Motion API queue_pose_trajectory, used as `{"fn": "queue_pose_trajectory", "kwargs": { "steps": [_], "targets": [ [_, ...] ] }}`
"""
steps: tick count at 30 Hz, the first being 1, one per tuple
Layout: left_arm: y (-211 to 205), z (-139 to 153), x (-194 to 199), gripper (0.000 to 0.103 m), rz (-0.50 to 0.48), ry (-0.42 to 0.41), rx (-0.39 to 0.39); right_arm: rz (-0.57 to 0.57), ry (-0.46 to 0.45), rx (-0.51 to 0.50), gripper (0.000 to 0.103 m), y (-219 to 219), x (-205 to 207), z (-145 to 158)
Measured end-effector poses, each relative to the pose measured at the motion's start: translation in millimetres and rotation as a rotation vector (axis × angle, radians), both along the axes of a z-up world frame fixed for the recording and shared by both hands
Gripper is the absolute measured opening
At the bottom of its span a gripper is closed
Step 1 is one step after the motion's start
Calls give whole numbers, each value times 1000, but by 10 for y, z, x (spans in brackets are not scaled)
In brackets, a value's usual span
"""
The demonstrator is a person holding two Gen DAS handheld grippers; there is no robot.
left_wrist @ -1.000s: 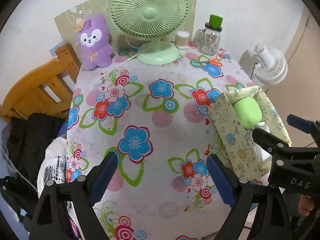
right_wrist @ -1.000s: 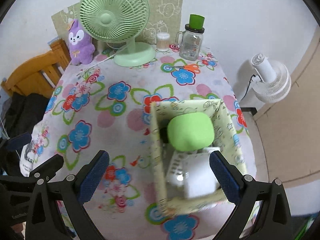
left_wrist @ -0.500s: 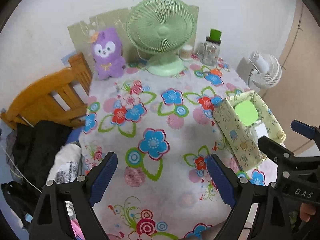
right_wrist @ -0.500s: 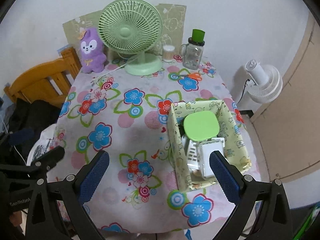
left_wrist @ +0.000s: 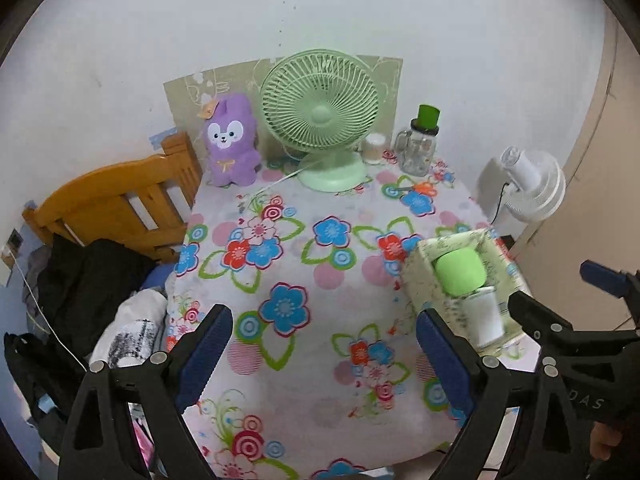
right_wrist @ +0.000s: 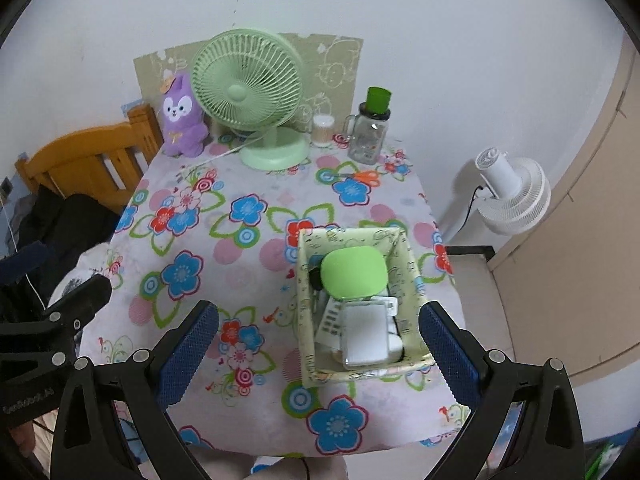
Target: Organize rigid objects
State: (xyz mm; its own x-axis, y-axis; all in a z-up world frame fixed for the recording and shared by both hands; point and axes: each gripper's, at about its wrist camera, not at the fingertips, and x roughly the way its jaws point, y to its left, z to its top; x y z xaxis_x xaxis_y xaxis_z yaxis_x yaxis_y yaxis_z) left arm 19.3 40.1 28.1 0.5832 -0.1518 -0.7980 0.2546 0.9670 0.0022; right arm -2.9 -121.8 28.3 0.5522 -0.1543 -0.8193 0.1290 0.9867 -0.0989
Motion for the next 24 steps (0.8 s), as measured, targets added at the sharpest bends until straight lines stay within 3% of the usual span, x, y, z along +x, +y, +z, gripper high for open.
{"fn": "queue_pose_trajectory", "kwargs": {
  "steps": [13,24],
  "targets": [
    [-194,334,-250,95,2,-70,35,-31,-40,65,101,-189,-170,293],
    [-234,374,-378,96,10,-84,-13,-57,-71,20,101,-239,-345,383]
  ]
}}
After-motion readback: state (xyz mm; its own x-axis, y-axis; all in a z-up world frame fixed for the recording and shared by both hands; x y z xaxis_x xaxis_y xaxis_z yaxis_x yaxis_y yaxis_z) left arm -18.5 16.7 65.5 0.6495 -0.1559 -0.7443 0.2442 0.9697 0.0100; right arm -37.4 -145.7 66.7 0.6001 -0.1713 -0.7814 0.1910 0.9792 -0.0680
